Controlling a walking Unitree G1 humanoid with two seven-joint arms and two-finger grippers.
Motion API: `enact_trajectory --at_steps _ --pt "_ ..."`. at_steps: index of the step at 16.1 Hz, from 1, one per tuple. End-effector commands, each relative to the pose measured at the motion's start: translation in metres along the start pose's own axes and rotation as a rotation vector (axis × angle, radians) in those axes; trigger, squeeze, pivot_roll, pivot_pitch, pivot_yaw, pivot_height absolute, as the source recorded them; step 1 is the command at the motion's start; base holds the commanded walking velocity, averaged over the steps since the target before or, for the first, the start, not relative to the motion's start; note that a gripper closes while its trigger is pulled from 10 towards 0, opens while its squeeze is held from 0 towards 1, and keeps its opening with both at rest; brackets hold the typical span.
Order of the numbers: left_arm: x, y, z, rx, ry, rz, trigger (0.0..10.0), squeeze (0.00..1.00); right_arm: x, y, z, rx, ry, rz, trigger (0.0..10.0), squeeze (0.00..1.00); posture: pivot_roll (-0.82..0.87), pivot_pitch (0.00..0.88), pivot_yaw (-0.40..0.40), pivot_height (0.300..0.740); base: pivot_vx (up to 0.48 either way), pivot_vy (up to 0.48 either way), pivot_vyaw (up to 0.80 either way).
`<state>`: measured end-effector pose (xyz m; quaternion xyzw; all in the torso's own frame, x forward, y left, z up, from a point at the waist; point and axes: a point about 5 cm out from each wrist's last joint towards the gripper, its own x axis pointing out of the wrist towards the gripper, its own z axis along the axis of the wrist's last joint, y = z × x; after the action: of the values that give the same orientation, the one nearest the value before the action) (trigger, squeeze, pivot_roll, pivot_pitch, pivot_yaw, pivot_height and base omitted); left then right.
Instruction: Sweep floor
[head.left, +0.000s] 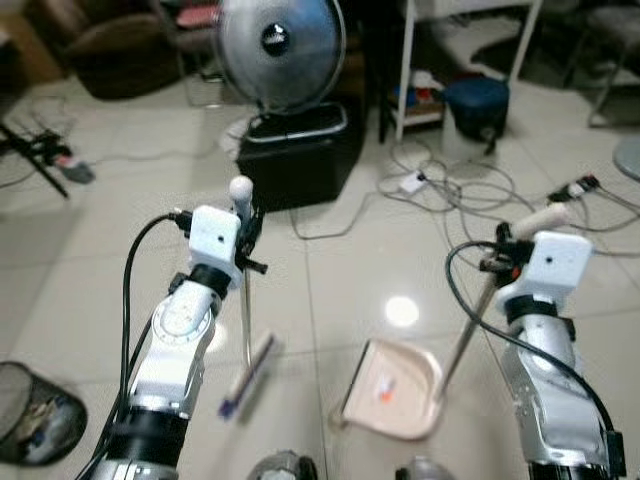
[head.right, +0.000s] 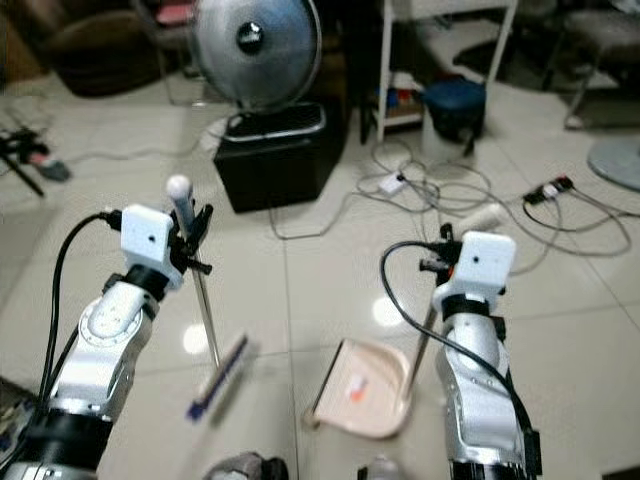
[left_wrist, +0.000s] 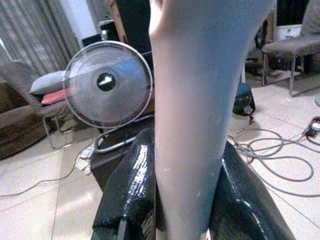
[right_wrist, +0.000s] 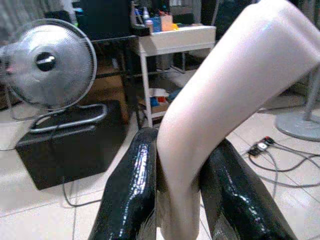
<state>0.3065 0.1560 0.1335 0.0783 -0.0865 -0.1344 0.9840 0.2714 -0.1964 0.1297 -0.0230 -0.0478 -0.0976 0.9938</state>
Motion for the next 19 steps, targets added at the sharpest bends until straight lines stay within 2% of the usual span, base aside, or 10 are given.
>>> enact_trajectory --at_steps 1,13,17,19 --pt "0.0 0.003 0.004 0.009 -0.012 0.004 10.0 0.0 0.0 0.001 0.005 -0.013 -0.022 -0.005 10.0 0.0 -0.01 0.127 0.117 0.74 0.0 0.0 0.0" --pt "0.0 0.0 0.004 0.002 -0.008 -0.019 10.0 0.0 -0.002 0.0 0.006 -0.015 -0.033 -0.01 10.0 0.0 -0.01 0.137 0.123 0.74 0.0 0.0 0.0" --pt "-0.001 0.001 0.003 0.001 0.001 -0.015 10.0 0.0 0.009 0.001 0.01 -0.11 -0.076 0.036 10.0 0.0 0.0 0.155 0.124 0.74 0.0 0.0 0.0" --pt "0.002 0.004 -0.001 -0.001 0.009 0.006 10.0 0.0 0.02 0.0 0.007 -0.148 -0.083 0.057 10.0 0.0 0.02 0.186 0.12 0.74 0.0 0.0 0.0"
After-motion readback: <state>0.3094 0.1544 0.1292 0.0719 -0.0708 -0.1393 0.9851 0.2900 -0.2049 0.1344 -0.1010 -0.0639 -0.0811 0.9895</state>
